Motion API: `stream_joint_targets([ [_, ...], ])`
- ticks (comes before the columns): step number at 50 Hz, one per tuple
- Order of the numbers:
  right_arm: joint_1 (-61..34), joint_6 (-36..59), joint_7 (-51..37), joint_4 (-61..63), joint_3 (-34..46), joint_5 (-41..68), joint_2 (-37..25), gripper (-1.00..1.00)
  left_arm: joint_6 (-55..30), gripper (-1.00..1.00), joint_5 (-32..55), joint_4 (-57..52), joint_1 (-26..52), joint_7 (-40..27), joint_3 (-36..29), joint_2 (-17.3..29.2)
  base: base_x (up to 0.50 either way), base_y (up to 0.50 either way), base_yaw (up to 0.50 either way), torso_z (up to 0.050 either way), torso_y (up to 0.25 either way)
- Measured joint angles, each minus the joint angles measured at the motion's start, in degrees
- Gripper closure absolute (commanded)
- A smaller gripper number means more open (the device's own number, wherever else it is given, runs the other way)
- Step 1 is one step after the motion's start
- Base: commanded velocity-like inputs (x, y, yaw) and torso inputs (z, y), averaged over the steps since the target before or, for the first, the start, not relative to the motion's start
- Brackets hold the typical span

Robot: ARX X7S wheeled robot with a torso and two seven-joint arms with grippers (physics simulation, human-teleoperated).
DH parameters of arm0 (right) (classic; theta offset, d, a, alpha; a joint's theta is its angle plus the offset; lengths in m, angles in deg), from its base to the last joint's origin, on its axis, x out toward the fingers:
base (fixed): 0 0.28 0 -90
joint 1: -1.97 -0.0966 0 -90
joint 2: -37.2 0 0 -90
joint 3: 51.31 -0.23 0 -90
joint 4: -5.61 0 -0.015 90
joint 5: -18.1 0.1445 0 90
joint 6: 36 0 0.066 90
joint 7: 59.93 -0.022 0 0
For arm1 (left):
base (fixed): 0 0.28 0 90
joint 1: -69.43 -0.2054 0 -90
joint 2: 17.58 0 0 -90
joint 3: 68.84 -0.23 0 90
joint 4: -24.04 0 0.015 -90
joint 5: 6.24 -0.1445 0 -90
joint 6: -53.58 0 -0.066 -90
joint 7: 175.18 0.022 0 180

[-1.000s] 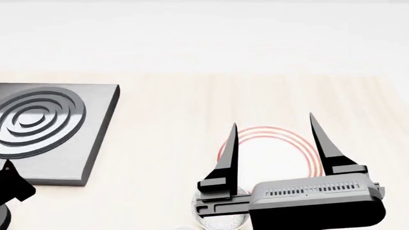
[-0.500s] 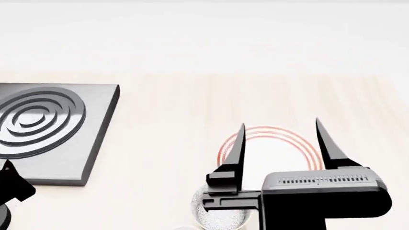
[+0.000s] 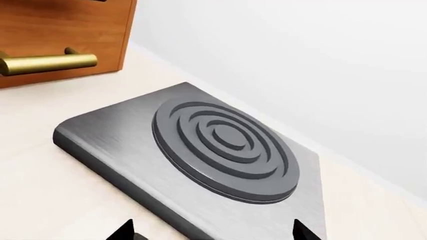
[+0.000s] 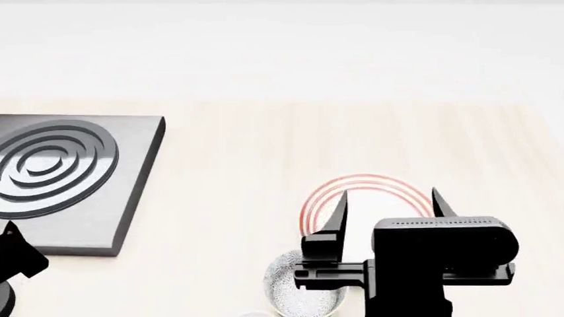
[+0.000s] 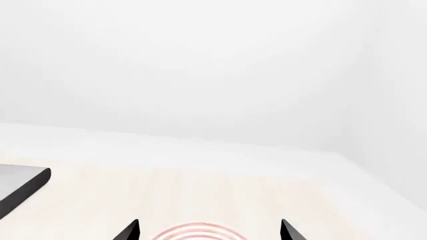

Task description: Pick the akita bowl between the plate and the ramekin and place it on the plate.

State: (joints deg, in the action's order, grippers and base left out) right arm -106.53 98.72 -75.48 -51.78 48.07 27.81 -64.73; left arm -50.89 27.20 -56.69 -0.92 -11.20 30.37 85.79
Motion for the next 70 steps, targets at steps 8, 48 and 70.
stream_joint_targets([
  [8, -1.4, 1.3, 0.8, -2.6, -0.7, 1.9, 0.5, -1.0, 0.0, -1.0, 0.2, 0.1, 0.0, -0.2, 0.0, 0.1, 0.0, 0.0, 0.0, 0.0, 0.0],
  [48, -10.7, 18.2, 2.8, -15.2, -6.7, 12.8, 4.1, -1.0, 0.2, -1.0, 0.9, 0.1, 0.1, -0.9, -0.5, 0.4, 0.0, 0.0, 0.0, 0.0, 0.0],
  [70, -14.0, 20.4, 4.2, -23.9, -6.1, 14.8, 4.1, -1.0, 0.5, -1.0, 1.2, 0.1, -0.1, -1.1, -0.9, 0.7, 0.0, 0.0, 0.0, 0.0, 0.0],
])
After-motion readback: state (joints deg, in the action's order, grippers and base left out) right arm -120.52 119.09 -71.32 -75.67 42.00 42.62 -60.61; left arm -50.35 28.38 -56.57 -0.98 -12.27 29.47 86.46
